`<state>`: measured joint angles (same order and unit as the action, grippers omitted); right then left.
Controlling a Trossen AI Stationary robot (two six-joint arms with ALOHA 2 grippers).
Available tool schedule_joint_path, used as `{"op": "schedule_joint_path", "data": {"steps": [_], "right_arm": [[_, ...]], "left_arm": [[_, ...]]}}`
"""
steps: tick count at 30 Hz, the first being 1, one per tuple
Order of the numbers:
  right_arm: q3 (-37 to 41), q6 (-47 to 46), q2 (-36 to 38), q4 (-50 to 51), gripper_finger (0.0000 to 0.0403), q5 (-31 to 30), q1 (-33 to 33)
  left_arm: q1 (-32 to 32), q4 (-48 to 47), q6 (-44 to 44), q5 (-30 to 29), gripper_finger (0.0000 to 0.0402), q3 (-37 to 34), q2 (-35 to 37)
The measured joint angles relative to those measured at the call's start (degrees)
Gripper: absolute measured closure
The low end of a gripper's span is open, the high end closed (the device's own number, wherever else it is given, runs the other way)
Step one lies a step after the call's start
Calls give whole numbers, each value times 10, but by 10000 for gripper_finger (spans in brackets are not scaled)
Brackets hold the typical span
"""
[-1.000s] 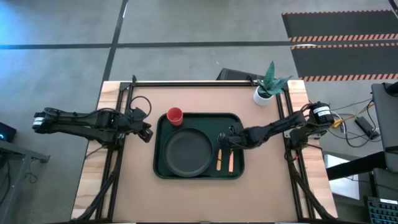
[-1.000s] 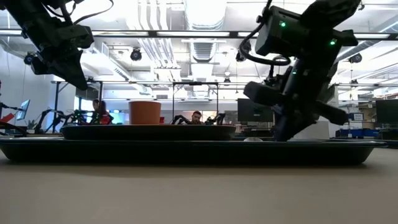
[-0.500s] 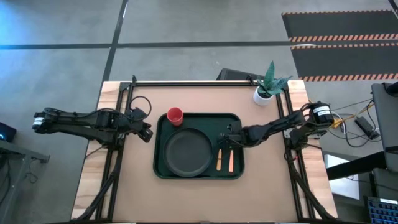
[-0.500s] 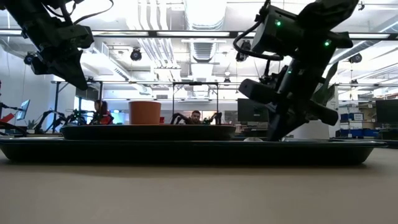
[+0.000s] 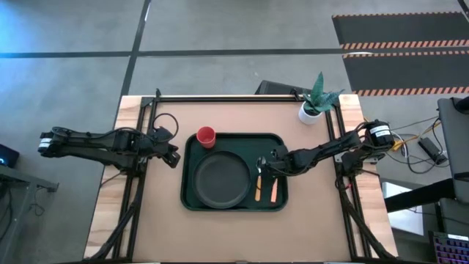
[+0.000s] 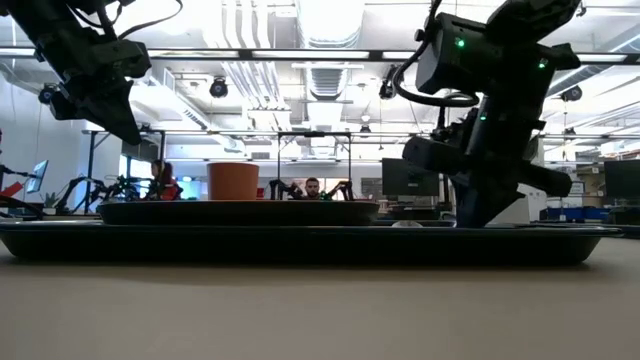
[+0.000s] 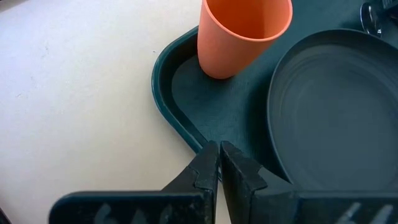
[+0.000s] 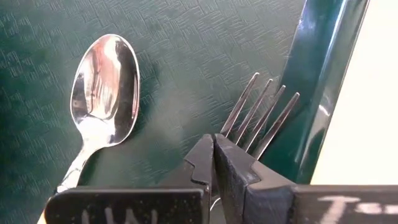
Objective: Pick and place plate/cup/fork/spoon on tray
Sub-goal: Adjust the orange fork on the black tray
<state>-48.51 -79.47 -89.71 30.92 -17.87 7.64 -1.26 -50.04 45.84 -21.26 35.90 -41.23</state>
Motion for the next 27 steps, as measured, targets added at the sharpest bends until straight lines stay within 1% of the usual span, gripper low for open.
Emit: {"op": "schedule_joint_path", "data": {"steps": [5, 8, 14, 17, 23, 27], "right_arm": [[0, 0, 1, -6, 394, -2, 0], [1, 9, 4, -31, 394, 1, 0], [-20, 37, 7, -36, 394, 2, 0], [-34, 44, 7, -15, 394, 1, 0], [-57, 19, 7, 85, 394, 8, 0], [-61, 0, 7, 92, 394, 19, 0]], "left_arm": [[0, 0, 0, 0, 402, 0, 0], [0, 0, 0, 0, 402, 0, 0], [0, 0, 0, 0, 402, 0, 0], [0, 0, 0, 0, 402, 0, 0], [0, 0, 0, 0, 402, 0, 0], [0, 0, 0, 0, 402, 0, 0]]}}
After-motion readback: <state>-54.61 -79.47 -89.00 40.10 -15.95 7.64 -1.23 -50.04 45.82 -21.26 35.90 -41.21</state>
